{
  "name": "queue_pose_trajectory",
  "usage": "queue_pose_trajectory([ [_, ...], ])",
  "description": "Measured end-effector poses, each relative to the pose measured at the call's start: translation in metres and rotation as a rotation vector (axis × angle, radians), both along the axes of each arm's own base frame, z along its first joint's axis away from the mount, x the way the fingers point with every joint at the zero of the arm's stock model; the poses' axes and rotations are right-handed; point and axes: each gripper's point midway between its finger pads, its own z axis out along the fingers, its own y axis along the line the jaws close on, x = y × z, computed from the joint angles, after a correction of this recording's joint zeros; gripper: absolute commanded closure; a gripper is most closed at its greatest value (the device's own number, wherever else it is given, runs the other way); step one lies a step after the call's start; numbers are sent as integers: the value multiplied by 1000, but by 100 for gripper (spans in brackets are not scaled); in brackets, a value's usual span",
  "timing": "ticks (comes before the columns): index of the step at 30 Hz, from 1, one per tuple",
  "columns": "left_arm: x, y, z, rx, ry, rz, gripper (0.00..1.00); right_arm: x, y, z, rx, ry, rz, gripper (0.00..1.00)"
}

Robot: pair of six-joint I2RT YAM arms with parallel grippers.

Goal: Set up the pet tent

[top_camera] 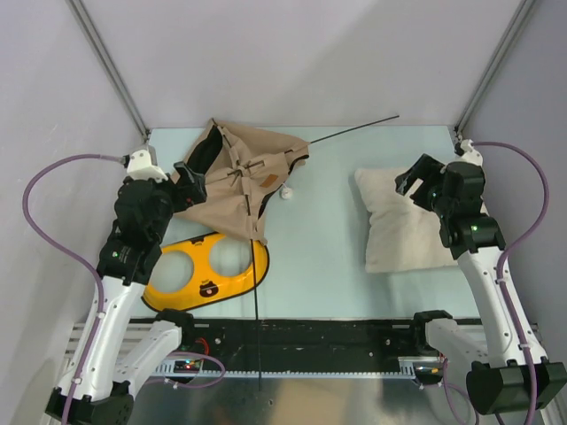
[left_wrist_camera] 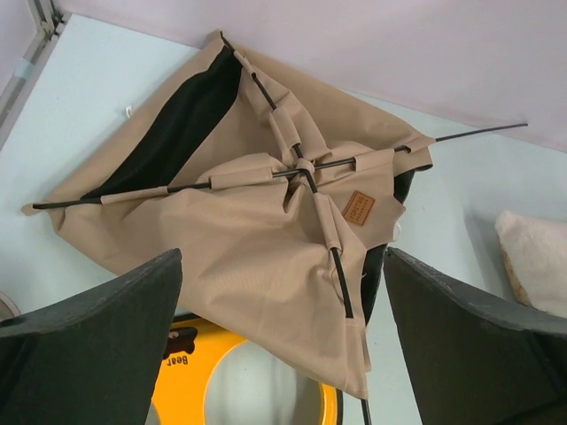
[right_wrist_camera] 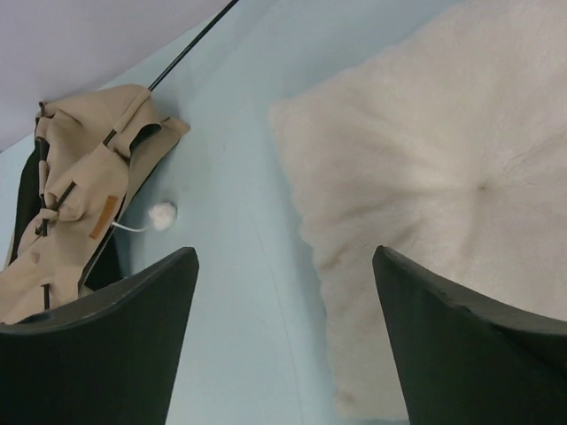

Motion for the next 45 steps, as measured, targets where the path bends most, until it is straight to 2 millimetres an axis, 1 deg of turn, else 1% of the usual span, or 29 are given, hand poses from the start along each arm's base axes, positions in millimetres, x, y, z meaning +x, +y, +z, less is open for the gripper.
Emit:
queue_pose_trajectory([
  [3, -2, -1, -4, -7, 18, -3, 0, -3, 2, 0, 18, 1, 2, 4],
  [7, -7, 0, -1, -18, 6, -3, 0, -12, 15, 5, 40, -10, 69, 3],
  [9, -12, 1, 2, -21, -9, -4, 0, -19, 29, 7, 42, -20, 135, 3],
  [12, -19, 0, 0, -26, -18, -12, 0, -36, 64, 7, 41, -27, 277, 3],
  [13, -21, -1, -2, -30, -18, -23, 0, -45, 80, 6, 41, -28, 342, 3],
  [14, -23, -3, -3, -35, -18, -33, 0, -52, 91, 3, 42, -25, 390, 3],
  [18, -26, -14, -10, -67, 0, -86, 0, -96, 152, -14, 15, 0, 636, 4],
  [20, -28, -18, -14, -81, 12, -105, 0, -127, 186, -26, -12, 23, 781, 5],
  [22, -30, -20, -18, -95, 18, -116, 0, -153, 211, -36, -40, 42, 882, 5],
  [24, -34, -22, -22, -105, 27, -125, 0, -183, 240, -50, -78, 68, 988, 6],
  [28, -45, -21, -23, -117, 29, -131, 0, -236, 284, -81, -143, 115, 1138, 6],
  [31, -53, -21, -20, -126, 10, -135, 0, -268, 312, -104, -174, 134, 1222, 6],
  [34, -59, -20, -23, -128, 4, -139, 0, -292, 334, -121, -174, 146, 1274, 7],
  [36, -60, -20, -30, -127, 24, -140, 0, -304, 348, -133, -170, 154, 1296, 8],
  [38, -62, -20, -39, -125, 50, -138, 0, -311, 357, -143, -178, 168, 1301, 10],
  [40, -63, -20, -47, -123, 74, -136, 0, -316, 367, -152, -181, 178, 1299, 15],
  [42, -65, -20, -52, -125, 90, -134, 0, -318, 372, -160, -187, 188, 1288, 25],
  [43, -66, -20, -54, -125, 94, -133, 0, -318, 373, -163, -188, 193, 1280, 34],
  [45, -67, -19, -55, -126, 98, -132, 0, -317, 374, -168, -189, 202, 1264, 48],
])
